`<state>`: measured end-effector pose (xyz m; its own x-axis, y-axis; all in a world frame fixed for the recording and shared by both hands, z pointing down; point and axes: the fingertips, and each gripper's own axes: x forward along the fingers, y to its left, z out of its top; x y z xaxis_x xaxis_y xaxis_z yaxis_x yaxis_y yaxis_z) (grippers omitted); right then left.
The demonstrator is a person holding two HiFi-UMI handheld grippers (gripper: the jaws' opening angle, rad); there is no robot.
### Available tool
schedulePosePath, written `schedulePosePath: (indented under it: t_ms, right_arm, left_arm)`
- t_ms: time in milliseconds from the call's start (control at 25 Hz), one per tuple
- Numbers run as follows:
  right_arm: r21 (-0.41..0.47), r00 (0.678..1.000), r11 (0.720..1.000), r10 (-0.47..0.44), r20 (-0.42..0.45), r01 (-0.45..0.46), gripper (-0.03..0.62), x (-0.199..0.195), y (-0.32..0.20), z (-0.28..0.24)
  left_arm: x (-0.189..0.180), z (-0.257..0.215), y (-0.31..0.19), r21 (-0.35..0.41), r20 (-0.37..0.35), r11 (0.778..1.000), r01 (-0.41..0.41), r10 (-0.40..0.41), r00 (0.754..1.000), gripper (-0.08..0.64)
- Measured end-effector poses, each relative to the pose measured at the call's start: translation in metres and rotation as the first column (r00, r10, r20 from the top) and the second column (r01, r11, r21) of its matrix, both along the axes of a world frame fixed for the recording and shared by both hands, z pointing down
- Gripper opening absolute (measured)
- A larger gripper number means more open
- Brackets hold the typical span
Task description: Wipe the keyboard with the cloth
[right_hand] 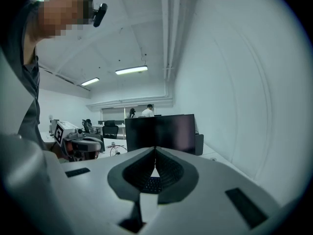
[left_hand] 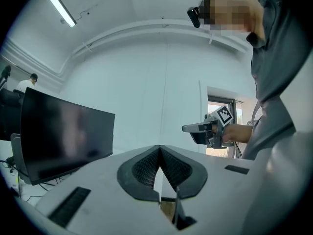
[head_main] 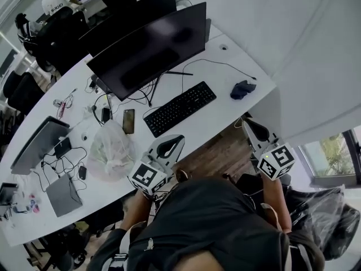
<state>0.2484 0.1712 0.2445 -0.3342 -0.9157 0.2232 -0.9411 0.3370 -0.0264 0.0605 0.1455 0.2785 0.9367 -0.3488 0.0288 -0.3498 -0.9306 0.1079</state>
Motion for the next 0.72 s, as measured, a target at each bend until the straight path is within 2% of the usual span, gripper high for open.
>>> schedulePosePath:
  t_ms: [400, 720]
  right_arm:
    - [-0.044, 1.000, 0.999, 0.020, -0.013, -0.021, 0.011, -0.012, -0.040, 0.011]
    - [-0.107, 1.000, 0.994, -0.008, 0.029, 0.011, 0.011, 0.023, -0.096, 0.040]
  left_arm:
    - [-0.018, 0.020, -0.042, -0.044, -0.008, 0.999, -0.004, 0.004, 1.000, 0.002]
    - [0.003, 0.027, -0.077, -0.066, 0.054, 0.997, 0.035, -0.032, 0.998, 0.002]
